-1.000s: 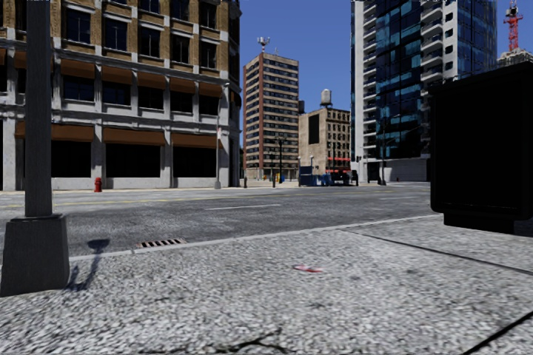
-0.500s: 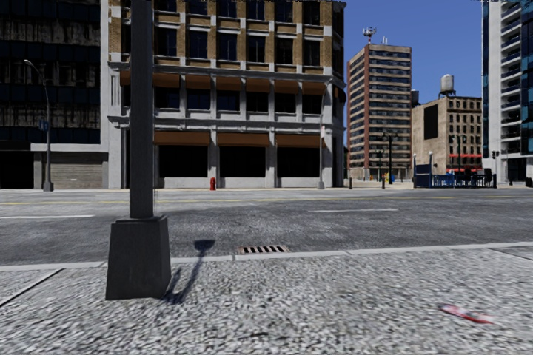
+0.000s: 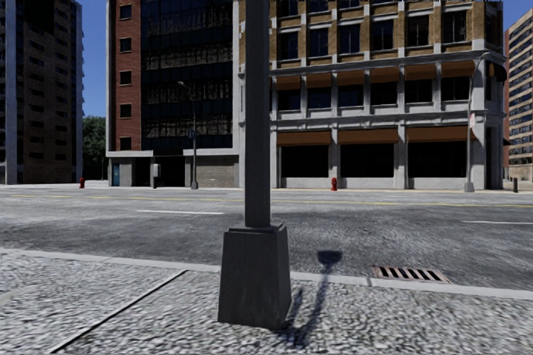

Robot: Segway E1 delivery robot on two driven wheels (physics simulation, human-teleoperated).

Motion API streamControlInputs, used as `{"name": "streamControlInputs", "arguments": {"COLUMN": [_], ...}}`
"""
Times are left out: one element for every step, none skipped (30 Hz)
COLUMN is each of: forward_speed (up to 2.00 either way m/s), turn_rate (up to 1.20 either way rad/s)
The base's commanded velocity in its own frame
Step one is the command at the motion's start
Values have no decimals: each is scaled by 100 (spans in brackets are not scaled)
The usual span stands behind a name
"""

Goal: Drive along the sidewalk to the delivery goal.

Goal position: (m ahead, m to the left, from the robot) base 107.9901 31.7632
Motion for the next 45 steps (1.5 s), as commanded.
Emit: {"name": "streamControlInputs", "arguments": {"forward_speed": [108, 108, 108, 108, 108, 108, 108, 108, 108, 108, 108, 108, 108, 108, 109, 109, 109, 109, 109, 109, 109, 109, 109, 109, 109, 109, 109, 109, 109, 109, 110, 111, 111, 111, 111, 111, 111, 111, 111, 111, 111, 111, 112, 113, 119], "turn_rate": [94, 94, 94, 94, 94, 94, 94, 94, 94, 94, 94, 94, 94, 94, 94, 94, 94, 94, 94, 94, 94, 94, 94, 94, 94, 94, 94, 94, 94, 94, 94, 94, 94, 94, 94, 94, 94, 94, 94, 94, 94, 94, 94, 87, 0]}}
